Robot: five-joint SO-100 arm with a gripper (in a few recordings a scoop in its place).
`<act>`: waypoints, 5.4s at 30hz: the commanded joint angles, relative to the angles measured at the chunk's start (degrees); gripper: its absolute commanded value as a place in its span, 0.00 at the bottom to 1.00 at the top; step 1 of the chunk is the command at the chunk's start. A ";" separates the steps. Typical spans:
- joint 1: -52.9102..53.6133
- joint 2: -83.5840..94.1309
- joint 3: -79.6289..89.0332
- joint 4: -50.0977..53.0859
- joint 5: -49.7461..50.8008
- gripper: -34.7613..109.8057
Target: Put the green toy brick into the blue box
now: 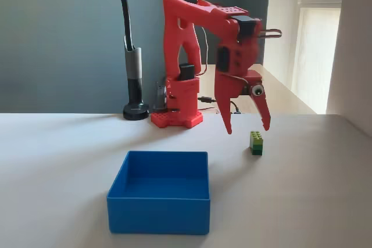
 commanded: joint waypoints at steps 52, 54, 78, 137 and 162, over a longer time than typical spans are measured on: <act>-8.96 -5.98 2.55 -8.53 16.61 0.24; -8.96 -5.71 1.93 -8.35 16.96 0.24; -7.65 -3.43 -25.66 -4.83 30.41 0.24; 37.71 -20.83 -34.10 -6.42 35.95 0.24; 37.71 -22.15 -29.88 -6.42 34.37 0.39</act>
